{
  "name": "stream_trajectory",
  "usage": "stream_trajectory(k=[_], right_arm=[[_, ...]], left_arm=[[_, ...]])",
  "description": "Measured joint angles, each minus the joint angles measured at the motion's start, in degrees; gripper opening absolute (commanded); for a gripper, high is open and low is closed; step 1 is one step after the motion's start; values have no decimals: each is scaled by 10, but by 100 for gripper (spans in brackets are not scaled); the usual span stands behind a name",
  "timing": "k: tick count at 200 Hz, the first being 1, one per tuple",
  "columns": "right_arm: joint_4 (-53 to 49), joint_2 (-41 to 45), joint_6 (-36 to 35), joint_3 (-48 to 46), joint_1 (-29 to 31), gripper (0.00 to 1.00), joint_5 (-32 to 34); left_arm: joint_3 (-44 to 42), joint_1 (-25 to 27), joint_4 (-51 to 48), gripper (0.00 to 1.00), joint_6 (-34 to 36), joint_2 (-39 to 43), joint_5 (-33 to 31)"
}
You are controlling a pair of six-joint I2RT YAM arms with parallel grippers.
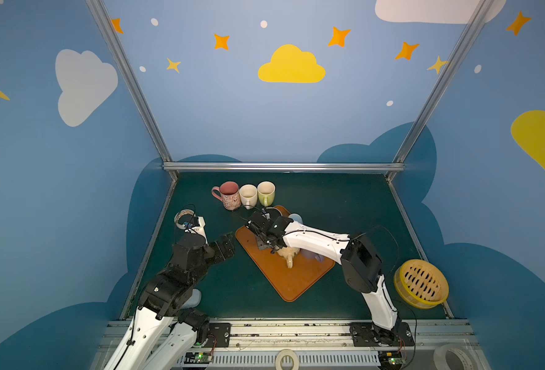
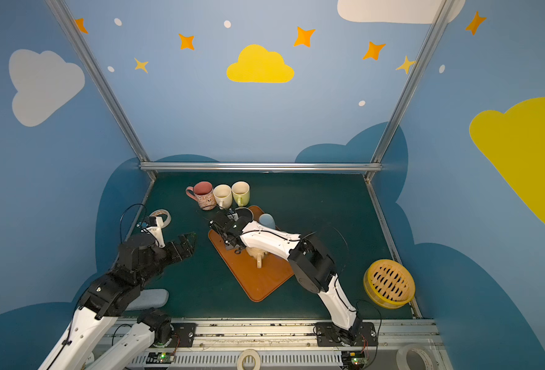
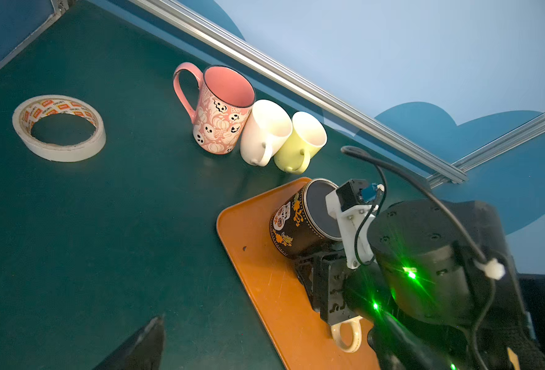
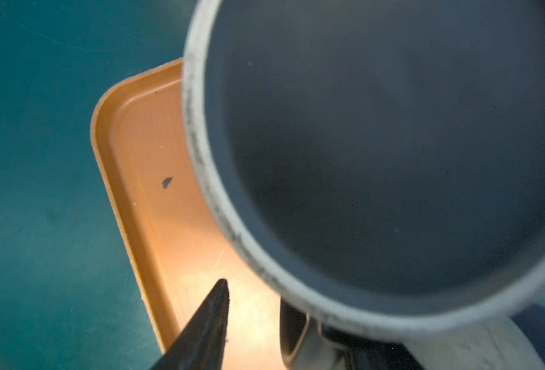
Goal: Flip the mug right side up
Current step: 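Close the right gripper on the upside-down black skull-print mug while the left withdraws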
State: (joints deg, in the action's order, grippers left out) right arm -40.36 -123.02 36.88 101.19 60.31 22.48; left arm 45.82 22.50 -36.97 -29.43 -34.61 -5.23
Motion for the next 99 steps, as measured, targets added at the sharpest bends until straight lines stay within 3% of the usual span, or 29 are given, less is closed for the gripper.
stream_trajectory(k=[27,99], right_arm=[[-2,-6,10,5,0,49,16],[-7,-13,34,9,-9,32,27]], left_arm=[[-3,-3,1,100,0,1,6],[-16,-15,9,100,0,21,21]])
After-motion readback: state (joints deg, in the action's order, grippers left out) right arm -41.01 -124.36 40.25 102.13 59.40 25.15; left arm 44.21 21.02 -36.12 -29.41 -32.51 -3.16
